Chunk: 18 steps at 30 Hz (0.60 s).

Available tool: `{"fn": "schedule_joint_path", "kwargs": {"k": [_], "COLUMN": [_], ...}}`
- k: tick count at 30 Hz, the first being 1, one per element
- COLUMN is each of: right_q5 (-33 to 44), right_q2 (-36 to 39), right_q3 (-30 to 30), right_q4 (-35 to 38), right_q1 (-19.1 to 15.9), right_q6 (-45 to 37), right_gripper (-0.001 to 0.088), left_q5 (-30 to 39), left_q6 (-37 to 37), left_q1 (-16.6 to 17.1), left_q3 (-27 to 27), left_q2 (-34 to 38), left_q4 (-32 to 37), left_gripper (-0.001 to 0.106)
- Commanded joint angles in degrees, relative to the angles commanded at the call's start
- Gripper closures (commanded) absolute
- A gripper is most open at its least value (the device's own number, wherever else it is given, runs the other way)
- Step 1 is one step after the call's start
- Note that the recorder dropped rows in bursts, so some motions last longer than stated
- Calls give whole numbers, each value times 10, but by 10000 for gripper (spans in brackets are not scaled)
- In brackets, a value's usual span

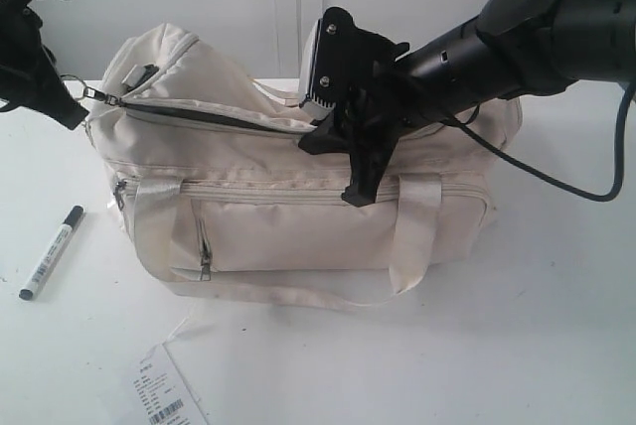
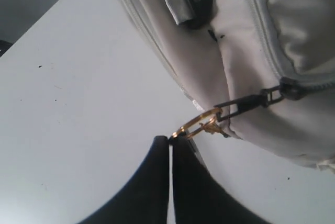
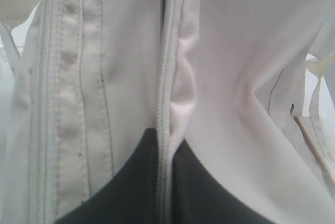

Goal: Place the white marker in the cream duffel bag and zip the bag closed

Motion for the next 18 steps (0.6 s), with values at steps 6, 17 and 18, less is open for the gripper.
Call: {"fn": "schedule_joint_path", "kwargs": {"k": [6, 17, 18], "right_q5": [2, 19, 19], "right_q2": [-1, -4, -4], "right_q3": [0, 0, 0], "right_q4": [-1, -39, -39], "right_q1": [0, 0, 0], "right_q6": [3, 3, 3], "right_gripper": [868, 868, 868], "left_q5": [-8, -86, -93], "left_q6": [-2, -14, -14], "left_q1": [0, 0, 0], "left_q3": [0, 0, 0], "left_q2": [26, 26, 26], "left_q4": [0, 4, 7], "left_gripper": [1053, 1053, 1053]}}
